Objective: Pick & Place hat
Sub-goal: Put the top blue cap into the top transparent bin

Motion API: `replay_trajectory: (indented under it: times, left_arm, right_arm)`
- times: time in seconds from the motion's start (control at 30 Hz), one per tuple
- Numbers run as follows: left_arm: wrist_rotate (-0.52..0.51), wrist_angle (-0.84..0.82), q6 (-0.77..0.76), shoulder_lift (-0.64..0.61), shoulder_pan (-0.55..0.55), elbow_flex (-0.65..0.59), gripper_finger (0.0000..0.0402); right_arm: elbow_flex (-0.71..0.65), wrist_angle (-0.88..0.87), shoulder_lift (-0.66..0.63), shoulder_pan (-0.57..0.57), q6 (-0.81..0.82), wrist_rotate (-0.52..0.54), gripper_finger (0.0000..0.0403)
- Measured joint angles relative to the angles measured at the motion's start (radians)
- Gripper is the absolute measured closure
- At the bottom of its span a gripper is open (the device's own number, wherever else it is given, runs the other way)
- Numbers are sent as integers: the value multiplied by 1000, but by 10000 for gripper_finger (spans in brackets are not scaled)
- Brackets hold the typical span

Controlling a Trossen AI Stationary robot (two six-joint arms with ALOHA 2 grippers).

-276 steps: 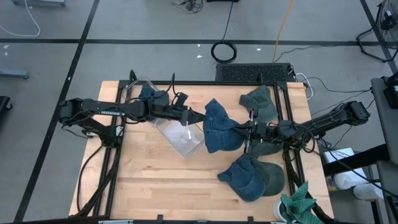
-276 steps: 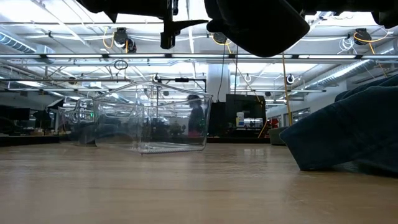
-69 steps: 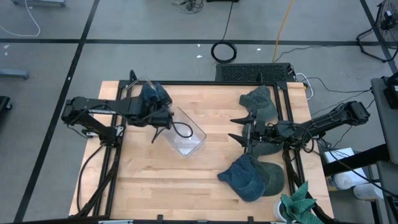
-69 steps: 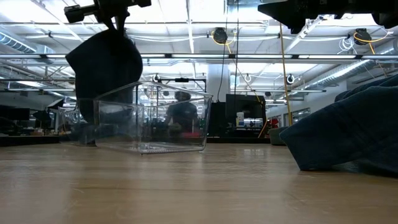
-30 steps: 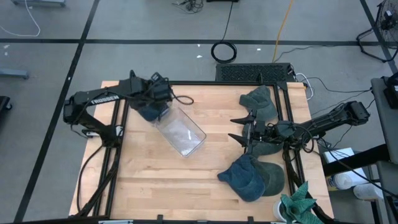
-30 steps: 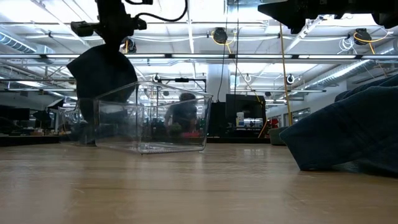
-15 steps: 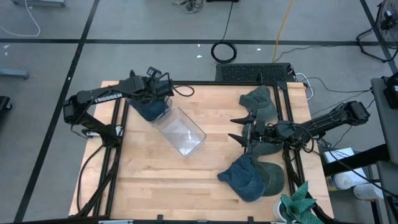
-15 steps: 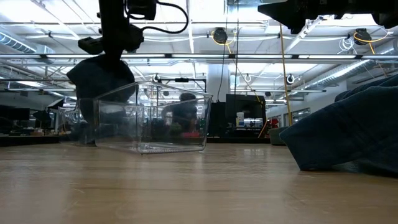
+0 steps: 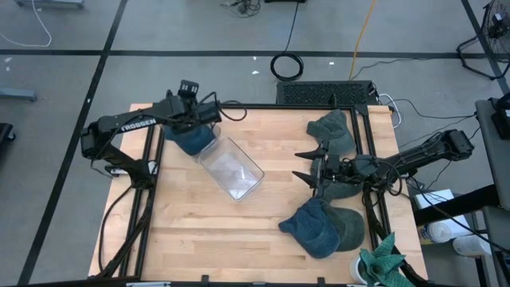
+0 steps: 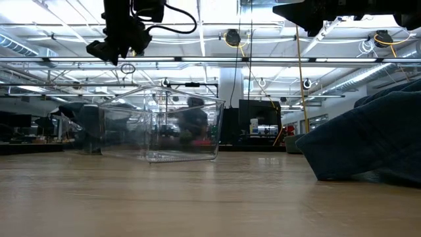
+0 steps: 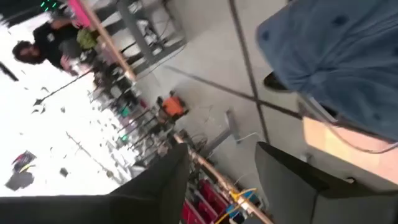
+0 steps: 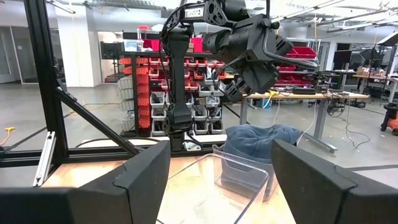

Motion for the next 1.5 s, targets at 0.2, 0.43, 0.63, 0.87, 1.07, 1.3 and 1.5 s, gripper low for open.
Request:
replay_trajectory:
  times: [0.2, 0.43, 0.63, 0.87, 1.07, 1.3, 1.5]
  left_arm:
    - [-8, -2, -166, 0, -6, 0, 179]
    - [376, -106, -470, -1, 23, 5, 221]
    - [683, -124, -604, -1, 101, 6, 375]
    - [892, -123, -683, -1, 213, -62, 395]
    - [947, 56, -579, -1, 302, -230, 387]
    - [941, 226, -538, -1, 389, -381, 396]
    - [934, 261, -562, -1, 417, -444, 374]
  right_arm:
    - [0, 0, 0, 0, 0, 0, 138]
    - [0, 0, 0, 0, 0, 0, 138]
    - [0, 0, 0, 0, 15, 0, 138]
    - [0, 0, 0, 0, 16, 0, 138]
    - [0, -6, 0, 0, 16, 0, 138]
    - [0, -6, 0, 0, 16, 0, 138]
    - [0, -6, 0, 0, 16, 0, 138]
